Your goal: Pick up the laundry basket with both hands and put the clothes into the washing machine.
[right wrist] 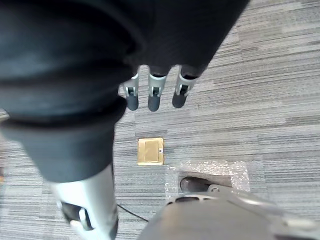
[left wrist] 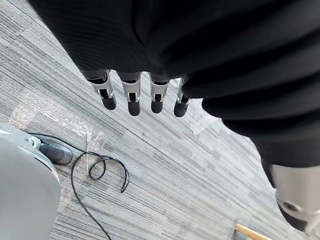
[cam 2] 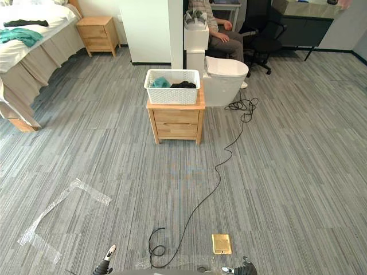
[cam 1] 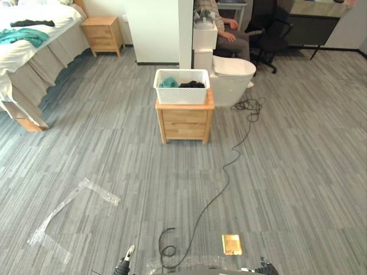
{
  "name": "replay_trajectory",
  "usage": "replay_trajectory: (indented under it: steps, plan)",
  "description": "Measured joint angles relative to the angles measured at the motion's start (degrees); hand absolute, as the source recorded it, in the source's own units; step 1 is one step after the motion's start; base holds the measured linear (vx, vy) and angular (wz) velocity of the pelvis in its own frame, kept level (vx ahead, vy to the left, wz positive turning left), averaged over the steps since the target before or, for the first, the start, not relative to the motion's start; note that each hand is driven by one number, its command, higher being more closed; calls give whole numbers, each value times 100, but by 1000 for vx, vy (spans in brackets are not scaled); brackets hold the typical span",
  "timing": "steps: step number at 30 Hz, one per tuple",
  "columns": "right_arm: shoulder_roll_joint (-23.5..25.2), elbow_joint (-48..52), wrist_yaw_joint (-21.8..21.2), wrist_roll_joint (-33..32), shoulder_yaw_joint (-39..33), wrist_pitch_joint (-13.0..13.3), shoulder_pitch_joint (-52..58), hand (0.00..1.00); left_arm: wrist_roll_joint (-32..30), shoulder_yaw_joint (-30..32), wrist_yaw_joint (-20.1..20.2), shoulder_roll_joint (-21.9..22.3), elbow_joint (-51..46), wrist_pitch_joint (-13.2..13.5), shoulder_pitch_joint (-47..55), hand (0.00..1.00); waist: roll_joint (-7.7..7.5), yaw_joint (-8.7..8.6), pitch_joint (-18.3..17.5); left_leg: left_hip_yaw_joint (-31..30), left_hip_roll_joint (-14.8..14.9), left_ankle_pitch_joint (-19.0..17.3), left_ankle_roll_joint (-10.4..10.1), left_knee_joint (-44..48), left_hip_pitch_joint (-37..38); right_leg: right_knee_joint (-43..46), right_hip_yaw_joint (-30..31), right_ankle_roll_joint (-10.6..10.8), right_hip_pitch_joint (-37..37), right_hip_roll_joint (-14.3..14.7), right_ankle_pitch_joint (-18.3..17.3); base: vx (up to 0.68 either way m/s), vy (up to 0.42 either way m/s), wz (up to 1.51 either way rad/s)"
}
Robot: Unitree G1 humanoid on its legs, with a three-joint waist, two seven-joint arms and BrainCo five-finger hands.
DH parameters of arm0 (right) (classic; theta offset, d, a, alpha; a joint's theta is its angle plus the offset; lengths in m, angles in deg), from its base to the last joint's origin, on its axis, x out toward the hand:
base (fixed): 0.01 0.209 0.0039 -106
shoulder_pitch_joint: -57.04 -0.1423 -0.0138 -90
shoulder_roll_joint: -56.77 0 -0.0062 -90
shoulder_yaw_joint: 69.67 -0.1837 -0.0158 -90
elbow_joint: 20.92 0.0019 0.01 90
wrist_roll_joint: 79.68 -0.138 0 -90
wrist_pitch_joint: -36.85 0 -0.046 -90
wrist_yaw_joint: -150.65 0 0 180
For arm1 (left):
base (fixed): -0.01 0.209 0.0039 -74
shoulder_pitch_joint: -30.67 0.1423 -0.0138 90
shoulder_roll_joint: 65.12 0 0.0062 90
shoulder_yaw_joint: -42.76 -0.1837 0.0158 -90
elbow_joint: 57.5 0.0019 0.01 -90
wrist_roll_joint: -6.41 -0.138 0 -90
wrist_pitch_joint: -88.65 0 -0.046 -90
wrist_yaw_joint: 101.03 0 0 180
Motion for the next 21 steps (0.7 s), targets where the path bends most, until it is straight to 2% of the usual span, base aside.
replay_trajectory:
  steps: [1, 5, 14, 17, 18, 21]
  plan:
    - [1, 0, 0, 1, -15, 1, -12, 0, -1, 2, -1, 14, -1, 15, -3, 0, 12, -15, 12, 35, 9, -5, -8, 2, 27, 1, -2, 123, 23, 0, -7, 24, 0, -5]
    - [22, 2, 0, 0, -30, 4, -116, 0, -7, 1, -3, 37, -2, 19, -39, 0, 2, -107, 37, 87, 0, -33, -47, 6, 86, 6, -4, 123, 78, -12, -8, 10, 0, -3]
    - [16, 7, 1, -1, -33, 31, -149, 0, -73, -1, -6, 112, -1, 19, -99, 0, 31, -123, 67, 155, 14, -73, -95, 95, 80, 20, 8, 116, 76, -11, -8, -42, -23, -3]
    - [0, 9, 1, -2, -32, 34, -146, 0, -115, -1, -15, 126, -1, 20, -99, 0, 58, -123, 81, 176, 14, -72, -91, 96, 81, 21, 8, 76, 62, -10, 7, -84, -24, -1]
    - [1, 9, 3, -1, -29, 36, -141, 0, -117, -2, -16, 125, 0, 19, -99, 0, 56, -122, 81, 208, 13, -73, -88, 97, 86, 21, 14, -25, 52, -11, 26, -103, -26, -6]
    - [0, 12, 3, -1, -28, 43, -133, 0, -125, -4, -16, 126, 3, 19, -96, 0, 57, -126, 82, 239, 13, -71, -85, 96, 84, 16, 25, -81, 45, -6, 35, -70, -25, -5]
